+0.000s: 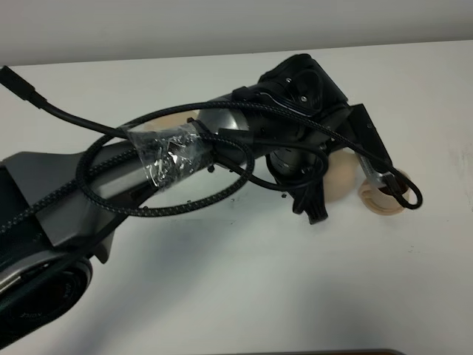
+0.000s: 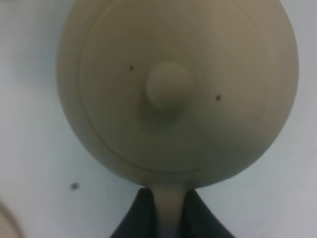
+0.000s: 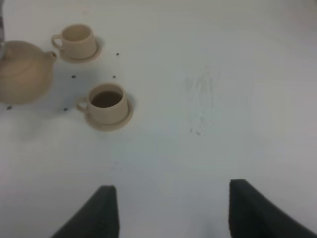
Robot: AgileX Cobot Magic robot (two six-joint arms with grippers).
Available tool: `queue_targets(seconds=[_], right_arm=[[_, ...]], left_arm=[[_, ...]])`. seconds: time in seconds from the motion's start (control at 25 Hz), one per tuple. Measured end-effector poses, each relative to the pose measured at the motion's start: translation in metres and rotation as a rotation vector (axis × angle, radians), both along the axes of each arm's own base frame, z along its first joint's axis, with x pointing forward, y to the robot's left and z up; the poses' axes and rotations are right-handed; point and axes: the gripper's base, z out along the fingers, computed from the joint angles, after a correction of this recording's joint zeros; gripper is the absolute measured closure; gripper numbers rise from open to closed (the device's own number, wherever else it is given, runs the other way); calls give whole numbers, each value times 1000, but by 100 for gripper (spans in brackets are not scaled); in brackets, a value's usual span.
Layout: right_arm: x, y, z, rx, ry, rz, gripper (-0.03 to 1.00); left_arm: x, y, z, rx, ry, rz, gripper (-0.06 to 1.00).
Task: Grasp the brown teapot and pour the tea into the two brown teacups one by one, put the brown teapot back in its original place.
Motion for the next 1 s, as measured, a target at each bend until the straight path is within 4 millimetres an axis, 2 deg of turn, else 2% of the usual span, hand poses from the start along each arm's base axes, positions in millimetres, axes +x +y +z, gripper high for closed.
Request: queue_targets(seconds=[0.32, 0.44, 0.6, 1.0], right_arm=[[0, 0, 0, 0, 0, 0, 49], [0, 0, 0, 0, 0, 0, 49], [0, 0, 0, 0, 0, 0, 49], [0, 0, 0, 0, 0, 0, 49]], left_arm=[[55, 46, 7, 9, -103, 17, 81], [71, 55, 9, -41, -158, 19, 81], [88, 61, 8, -76, -228, -11, 81], [116, 55, -25, 19, -401, -187, 81]])
